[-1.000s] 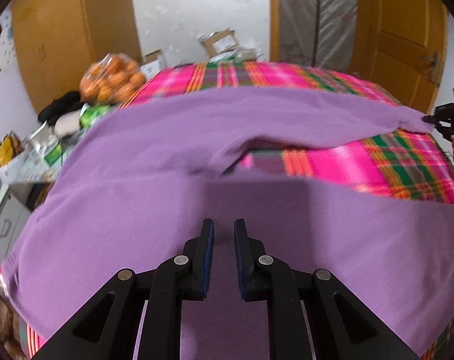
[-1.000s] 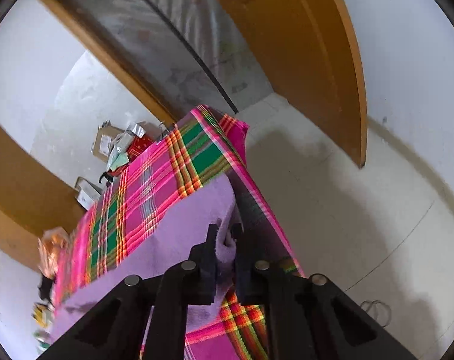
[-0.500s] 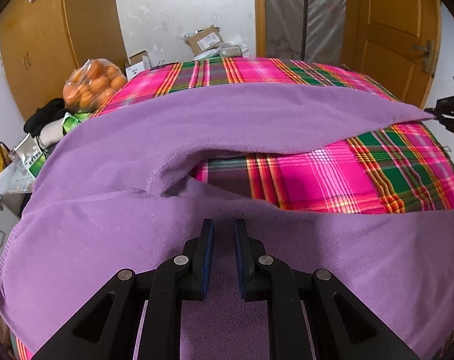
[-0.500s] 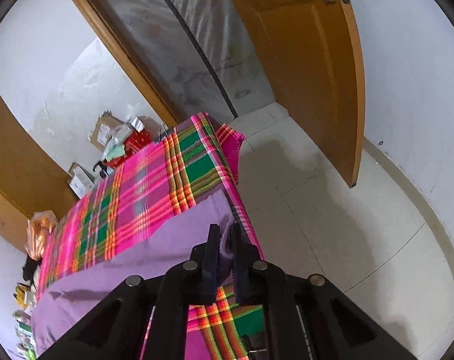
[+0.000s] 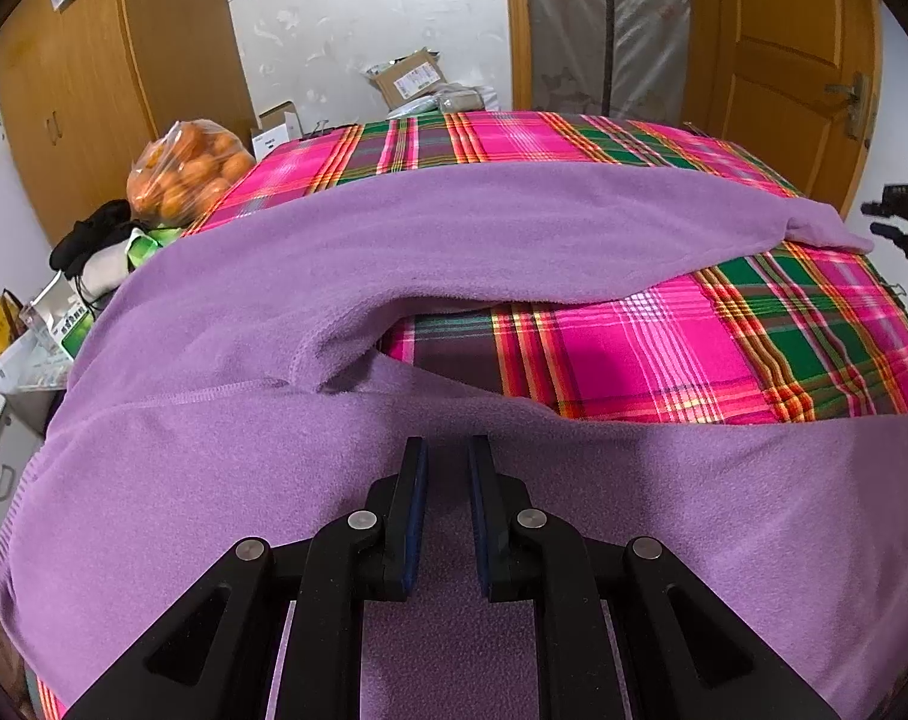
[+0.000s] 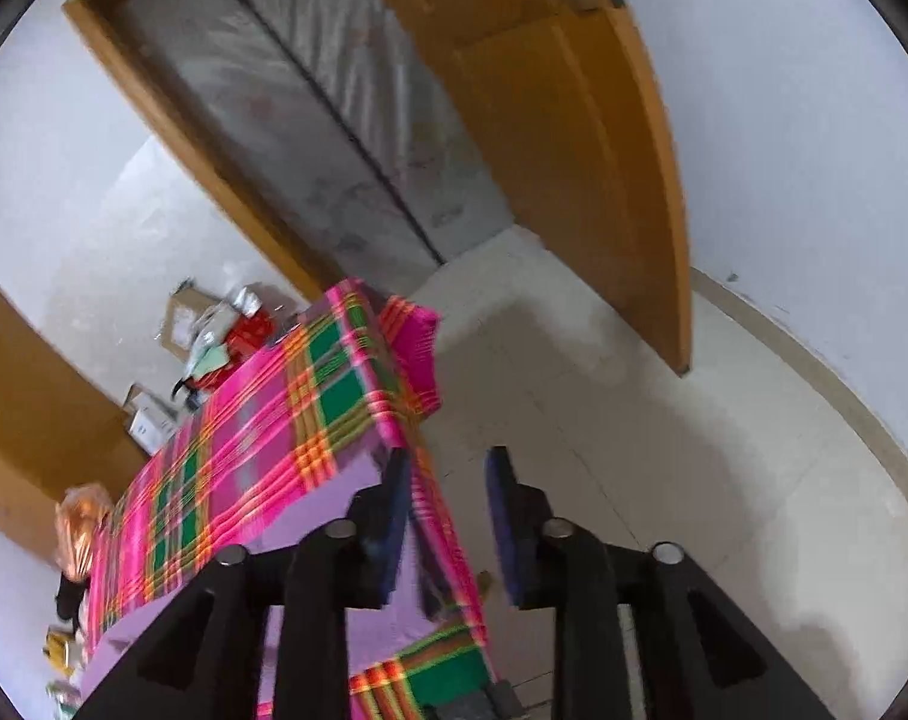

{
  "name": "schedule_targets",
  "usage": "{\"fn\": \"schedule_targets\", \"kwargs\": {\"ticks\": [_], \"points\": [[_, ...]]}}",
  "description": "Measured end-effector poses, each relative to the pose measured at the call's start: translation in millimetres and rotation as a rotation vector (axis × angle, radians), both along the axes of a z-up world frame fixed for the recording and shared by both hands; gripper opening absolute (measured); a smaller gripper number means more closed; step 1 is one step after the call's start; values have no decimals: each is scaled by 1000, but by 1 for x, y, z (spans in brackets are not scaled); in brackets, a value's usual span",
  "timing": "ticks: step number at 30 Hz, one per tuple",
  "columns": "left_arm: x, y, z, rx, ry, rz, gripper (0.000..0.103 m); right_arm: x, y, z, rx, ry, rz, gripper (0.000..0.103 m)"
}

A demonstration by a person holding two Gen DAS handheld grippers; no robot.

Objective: Fold clothes

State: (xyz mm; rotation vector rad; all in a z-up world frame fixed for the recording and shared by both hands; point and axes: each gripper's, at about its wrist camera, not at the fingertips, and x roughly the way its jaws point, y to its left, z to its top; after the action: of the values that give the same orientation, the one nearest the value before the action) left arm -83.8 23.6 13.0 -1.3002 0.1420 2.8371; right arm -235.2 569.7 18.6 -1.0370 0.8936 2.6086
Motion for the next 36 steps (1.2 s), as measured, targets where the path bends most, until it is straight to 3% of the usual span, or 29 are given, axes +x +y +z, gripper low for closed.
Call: {"fn": "schedule_targets", "kwargs": {"ticks": [15,16,20,24,27,33,36], "points": [[0,1,-1,-1,-1,1,14,-51,-36,-19,76,-103,181,30],[0,1,-1,-3,-1,1,14,-53,-38,-20,86,-108,188,28],[-1,2,-1,-7,0,2,14,-56,-45,-16,158,-101,205,4],[-2,3,-1,-17,0,3,14,-57,-35,-2,139,-37,152,2],[-3,4,-1,-21,1,5,14,-63,-31,7,158,-13,128,2],[-3,4,-1,-27,1,7,14,-66,-28,-4,175,-76,102,4],[-3,4,-1,-26,1,7,14,-50,-17,-5,127,-83,58,15]]}}
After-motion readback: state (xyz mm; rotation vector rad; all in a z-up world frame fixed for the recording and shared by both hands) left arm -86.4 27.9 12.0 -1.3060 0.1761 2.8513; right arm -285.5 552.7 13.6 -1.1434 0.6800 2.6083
